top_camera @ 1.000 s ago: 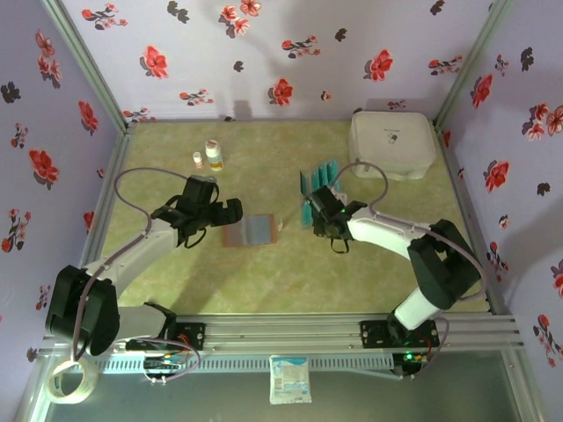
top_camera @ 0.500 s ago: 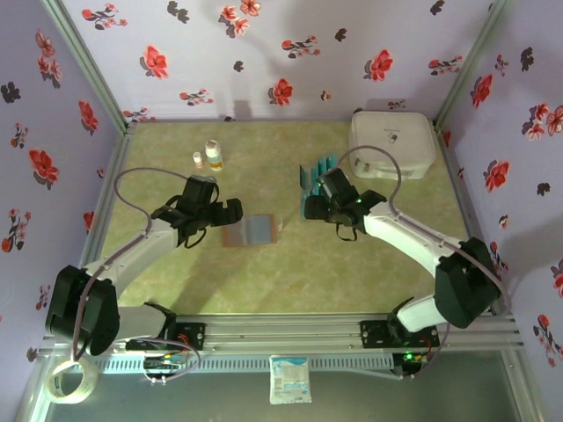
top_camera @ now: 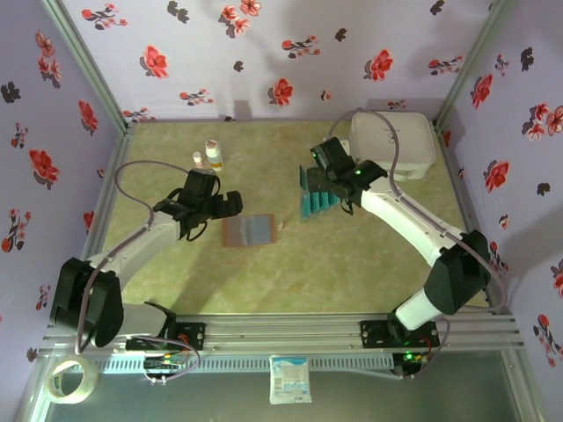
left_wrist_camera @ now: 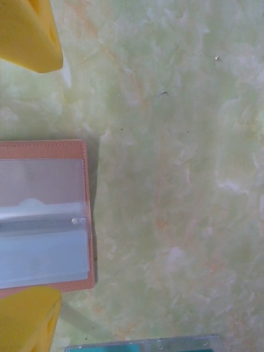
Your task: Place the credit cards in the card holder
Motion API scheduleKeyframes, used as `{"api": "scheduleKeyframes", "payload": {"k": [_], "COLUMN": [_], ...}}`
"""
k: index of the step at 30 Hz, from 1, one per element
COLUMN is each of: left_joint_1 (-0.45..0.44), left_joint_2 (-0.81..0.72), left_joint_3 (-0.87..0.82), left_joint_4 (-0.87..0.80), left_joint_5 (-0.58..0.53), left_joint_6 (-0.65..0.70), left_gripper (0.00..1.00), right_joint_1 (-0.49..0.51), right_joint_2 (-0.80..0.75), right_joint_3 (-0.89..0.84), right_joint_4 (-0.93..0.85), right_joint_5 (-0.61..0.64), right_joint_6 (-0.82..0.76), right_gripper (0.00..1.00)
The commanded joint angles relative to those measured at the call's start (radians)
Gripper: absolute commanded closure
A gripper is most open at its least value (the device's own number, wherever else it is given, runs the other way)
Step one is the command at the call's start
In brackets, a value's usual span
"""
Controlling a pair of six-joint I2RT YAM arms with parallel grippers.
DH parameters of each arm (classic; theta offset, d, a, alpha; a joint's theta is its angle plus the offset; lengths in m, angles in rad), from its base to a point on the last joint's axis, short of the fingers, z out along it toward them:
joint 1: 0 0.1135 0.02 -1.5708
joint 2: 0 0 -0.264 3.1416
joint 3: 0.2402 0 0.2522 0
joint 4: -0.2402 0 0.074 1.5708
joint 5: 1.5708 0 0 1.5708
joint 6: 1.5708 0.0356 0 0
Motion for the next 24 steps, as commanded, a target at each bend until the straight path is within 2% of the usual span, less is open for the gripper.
{"api": "scheduleKeyframes", "payload": {"k": [1, 4, 7, 9, 12, 16, 19, 24], "left_joint_1": [0.017, 0.030, 0.049, 0.064, 0.090, 0.118, 0.132, 0.145], "left_joint_2": [0.029, 0.045, 0.054, 0.060, 0.072, 0.094, 0.115, 0.132], "left_joint_3": [0.050, 0.066, 0.068, 0.066, 0.065, 0.067, 0.072, 0.068], "left_joint_4": [0.003, -0.001, 0.007, 0.011, 0.025, 0.062, 0.082, 0.127], "left_joint_5": [-0.015, -0.003, 0.017, 0.035, 0.067, 0.115, 0.150, 0.200], "left_joint_6": [0.016, 0.022, 0.014, 0.008, 0.003, 0.001, -0.004, -0.026], "left_gripper": [0.00, 0.00, 0.00, 0.00, 0.00, 0.00, 0.00, 0.00], "right_joint_1": [-0.030, -0.066, -0.073, -0.073, -0.073, -0.073, -0.073, -0.071], "right_joint_2": [0.044, 0.114, 0.171, 0.226, 0.326, 0.463, 0.559, 0.717], "right_joint_3": [0.073, 0.161, 0.215, 0.275, 0.382, 0.531, 0.629, 0.829], "right_joint_4": [-0.015, -0.066, -0.068, -0.097, -0.153, -0.224, -0.262, -0.380], "right_joint_5": [0.015, -0.174, -0.270, -0.293, -0.334, -0.372, -0.361, -0.306], "right_joint_6": [-0.029, -0.050, -0.060, -0.055, -0.044, -0.019, 0.004, 0.026], "right_gripper": [0.01, 0.01, 0.03, 0.11, 0.31, 0.49, 0.58, 0.60]}}
